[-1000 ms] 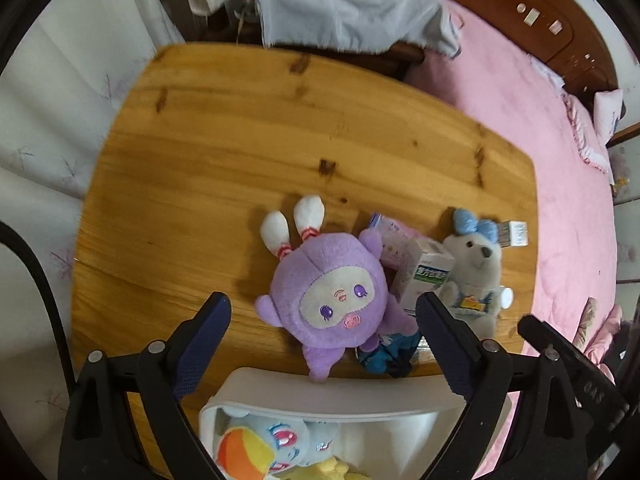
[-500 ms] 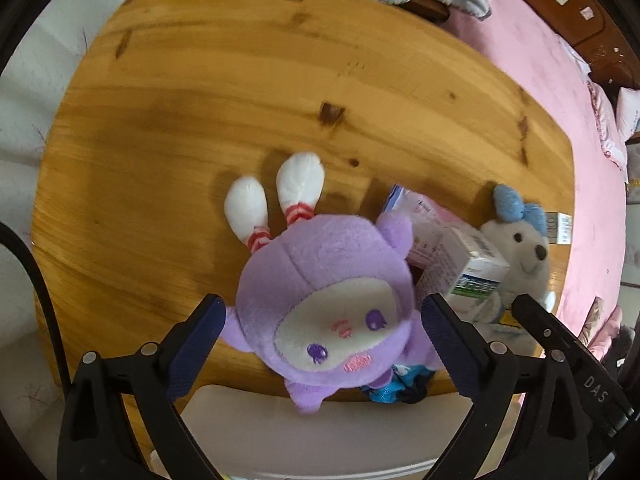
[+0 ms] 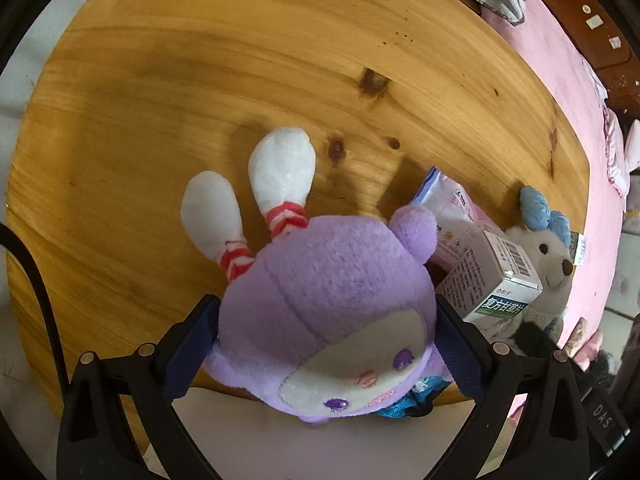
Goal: Organize objects
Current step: 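Grasp the purple bunny plush with the left gripper while the right grasps the white bear, then lift the purple bunny and white bear plushes and carry them over the tray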
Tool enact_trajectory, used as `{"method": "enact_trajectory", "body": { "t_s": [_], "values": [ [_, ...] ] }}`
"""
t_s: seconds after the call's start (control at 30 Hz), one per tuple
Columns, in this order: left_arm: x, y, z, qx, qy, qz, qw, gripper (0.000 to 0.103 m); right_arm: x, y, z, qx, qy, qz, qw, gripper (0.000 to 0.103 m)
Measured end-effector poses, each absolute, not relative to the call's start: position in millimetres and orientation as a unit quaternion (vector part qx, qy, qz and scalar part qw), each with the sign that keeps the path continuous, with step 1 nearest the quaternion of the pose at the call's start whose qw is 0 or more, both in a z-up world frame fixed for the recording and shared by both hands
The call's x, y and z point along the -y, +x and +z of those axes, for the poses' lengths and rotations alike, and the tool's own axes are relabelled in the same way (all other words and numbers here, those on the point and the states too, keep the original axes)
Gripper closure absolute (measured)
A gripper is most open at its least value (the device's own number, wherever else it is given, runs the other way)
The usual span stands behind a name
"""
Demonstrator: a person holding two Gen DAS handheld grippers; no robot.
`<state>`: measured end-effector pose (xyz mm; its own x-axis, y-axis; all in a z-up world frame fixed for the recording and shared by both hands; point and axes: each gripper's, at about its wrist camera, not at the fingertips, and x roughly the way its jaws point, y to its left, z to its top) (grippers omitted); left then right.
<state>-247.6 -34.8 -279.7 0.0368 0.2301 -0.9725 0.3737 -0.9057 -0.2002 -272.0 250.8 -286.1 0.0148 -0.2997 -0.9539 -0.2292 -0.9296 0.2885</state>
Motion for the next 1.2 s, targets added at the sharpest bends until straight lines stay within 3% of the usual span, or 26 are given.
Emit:
{"method": "enact_trajectory", "body": {
  "t_s": [0.13, 0.3, 0.47, 0.67, 0.87, 1.2],
  "values": [
    [38.3, -243.1, -282.6, -0.221, 0.716, -0.659, 0.057, 0.003, -247.5, -273.1, -288.4, 0.198, 0.708, -0.677, 0.027, 0.022],
    [41.8, -236.3, -283.1, -0.226, 0.712, -0.662, 0.066, 0.010, -241.0, -273.2, -294.7, 0.228, 0.707, -0.668, 0.045, 0.040],
    [42.1, -229.8, -282.7, -0.215, 0.709, -0.669, 0.064, 0.016, -235.8, -271.3, -292.1, 0.232, 0.694, -0.680, 0.051, 0.049],
    [43.4, -221.2, -269.6, -0.193, 0.689, -0.696, 0.059, 0.019, -233.0, -265.8, -275.9, 0.228, 0.674, -0.700, 0.056, 0.053],
    [46.2, -208.8, -238.1, -0.173, 0.662, -0.728, 0.049, 0.019, -235.7, -252.4, -246.7, 0.228, 0.648, -0.724, 0.066, 0.055],
    [21.8, -214.0, -148.7, -0.161, 0.610, -0.776, 0.024, 0.019, -238.7, -224.8, -178.2, 0.234, 0.590, -0.766, 0.100, 0.069]
  ]
}}
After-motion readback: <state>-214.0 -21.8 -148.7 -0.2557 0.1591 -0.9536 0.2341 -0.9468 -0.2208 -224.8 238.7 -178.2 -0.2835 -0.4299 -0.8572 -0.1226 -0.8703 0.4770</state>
